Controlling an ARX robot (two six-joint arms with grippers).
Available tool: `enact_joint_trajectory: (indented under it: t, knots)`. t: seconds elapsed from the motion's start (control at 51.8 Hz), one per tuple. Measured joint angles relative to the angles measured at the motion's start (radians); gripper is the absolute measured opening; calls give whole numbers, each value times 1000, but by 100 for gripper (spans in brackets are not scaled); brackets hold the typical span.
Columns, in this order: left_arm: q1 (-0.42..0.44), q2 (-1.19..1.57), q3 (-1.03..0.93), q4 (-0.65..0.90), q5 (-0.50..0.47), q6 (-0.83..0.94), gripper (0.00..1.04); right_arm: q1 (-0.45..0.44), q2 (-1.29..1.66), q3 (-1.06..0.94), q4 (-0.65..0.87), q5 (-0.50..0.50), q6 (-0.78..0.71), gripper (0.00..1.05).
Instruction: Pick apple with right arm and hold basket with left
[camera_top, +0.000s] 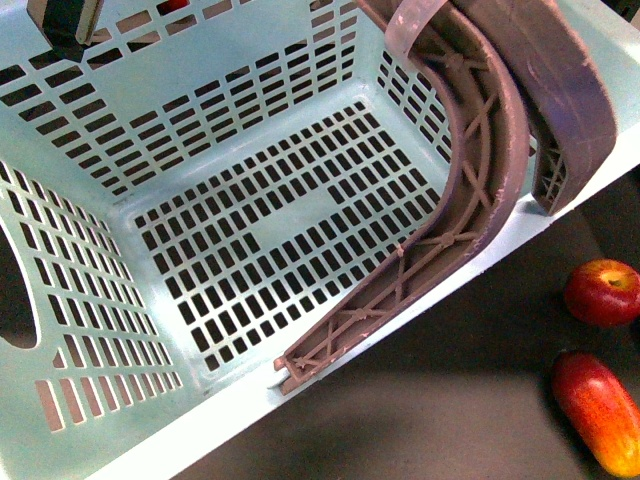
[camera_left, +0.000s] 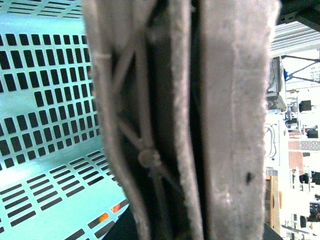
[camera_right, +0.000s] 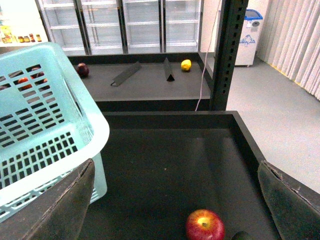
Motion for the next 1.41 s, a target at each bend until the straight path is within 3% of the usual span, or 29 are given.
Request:
enact_joint_trajectory:
  t: [0.058, 0.116, 0.154, 0.328, 0.444, 0.56, 0.676, 0.907, 1.409]
  knots:
    - [0, 0, 0, 0, 0, 0, 15, 15, 32, 23, -68, 64, 26, 96]
    - [0, 0, 0, 0, 1, 0, 15, 21, 203, 115, -280, 202, 86, 96]
    - [0, 0, 0, 0, 0, 1, 15, -4, 299, 134, -309, 206, 93, 96]
    - [0, 1, 1, -1, 1, 2, 15, -140, 565, 134, -159, 118, 90, 96]
    - [0, 1, 1, -1, -2, 5, 15, -202, 850, 150, 86, 86, 66, 96]
    - [0, 1, 1, -1, 0, 4, 15, -222, 1224, 229, 316, 60, 45, 96]
    - [0, 1, 1, -1, 0, 4, 15, -223, 1534, 324, 412, 35, 25, 96]
    - [0, 1, 1, -1, 0, 4, 15, -202, 1878, 470, 464, 56, -30, 96]
    - [0, 1, 1, -1, 1, 3, 15, -159, 2210, 772, 401, 82, -25, 96]
